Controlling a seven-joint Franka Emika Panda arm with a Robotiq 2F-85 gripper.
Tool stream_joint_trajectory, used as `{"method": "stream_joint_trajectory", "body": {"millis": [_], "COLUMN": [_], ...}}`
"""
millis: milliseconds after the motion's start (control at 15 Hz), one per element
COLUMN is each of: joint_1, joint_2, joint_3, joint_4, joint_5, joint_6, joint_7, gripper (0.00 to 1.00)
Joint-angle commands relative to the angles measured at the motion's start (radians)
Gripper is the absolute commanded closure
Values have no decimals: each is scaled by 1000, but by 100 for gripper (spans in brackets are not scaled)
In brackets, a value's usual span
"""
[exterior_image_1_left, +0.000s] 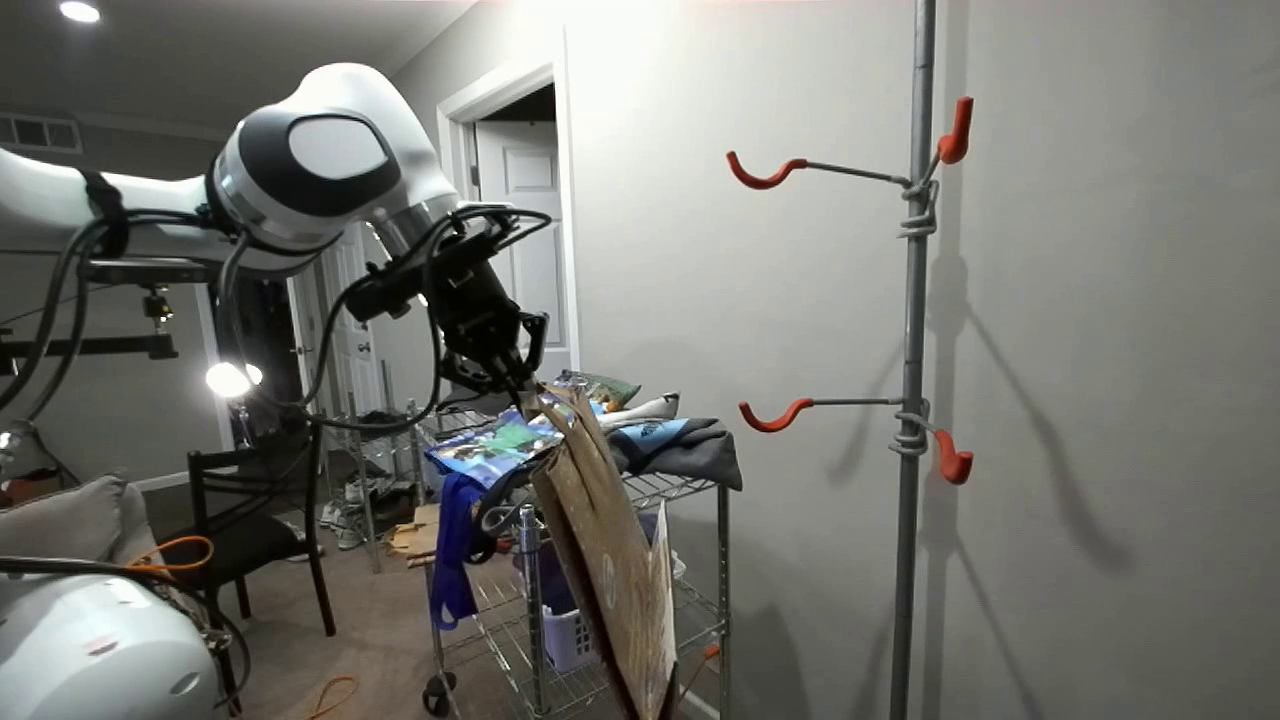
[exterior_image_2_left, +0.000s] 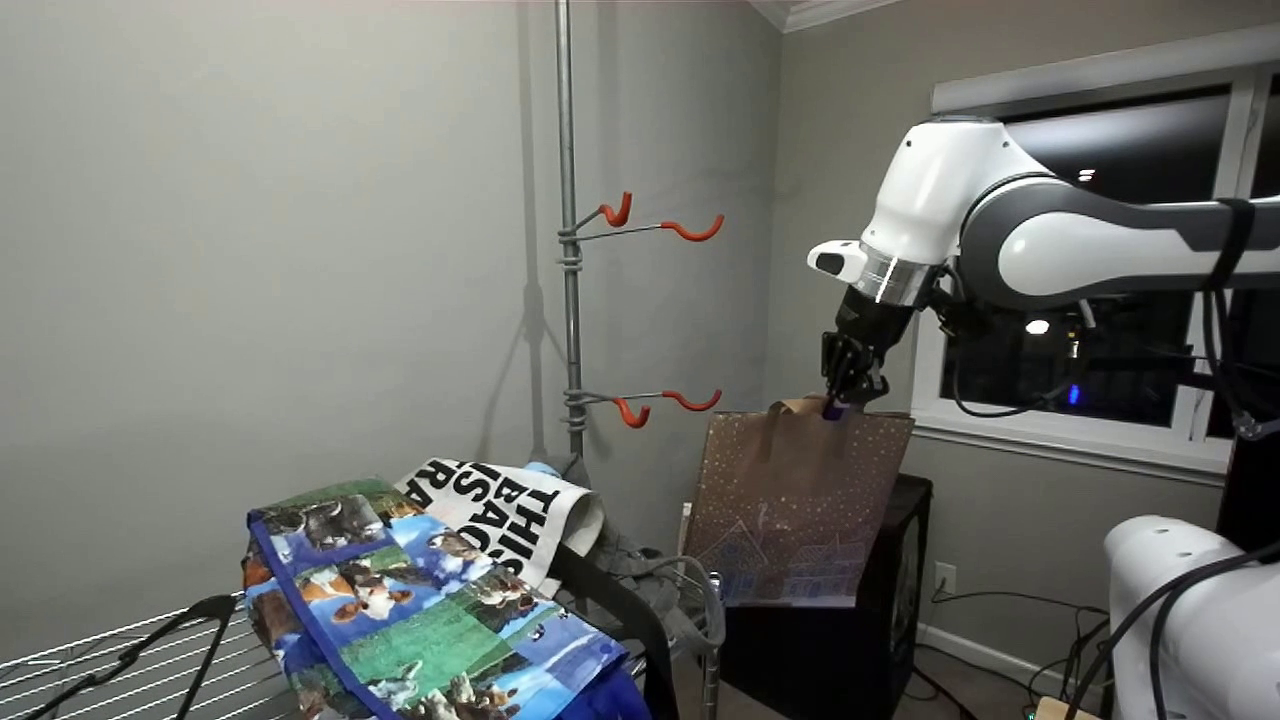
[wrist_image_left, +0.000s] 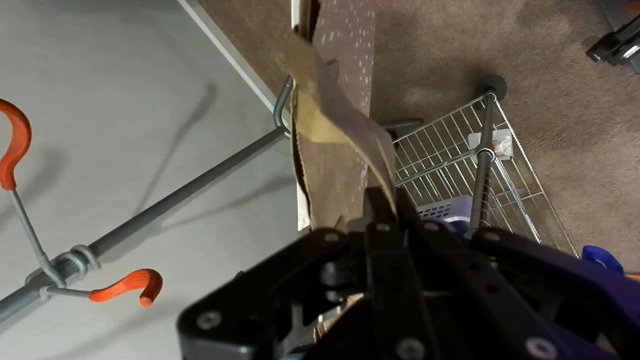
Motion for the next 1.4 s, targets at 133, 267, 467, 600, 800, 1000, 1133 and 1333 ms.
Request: {"method": "stream_joint_trajectory", "body": {"millis": [133,267,467,600,800,1000,1133,1333], "joint_1": [-50,-55,-75,-86,-114,-160,-215,-294], "joint_2": [11,32,104,169,295,408,466,530], "joint_3": [-16,-74,-186,-251,-291,-283,-245,-188], "joint_4": [7,37,97,162,282,388,421,451], "joint_5": [44,59,84,123,182,230,209,164], "joint_6": [0,-17,-20,-21,-37,-40,6,85], "joint_7": [-81,-174,-340,-448,-550,-591,-574,-545], "gripper": [96,96,96,96,95,96,96,96]}}
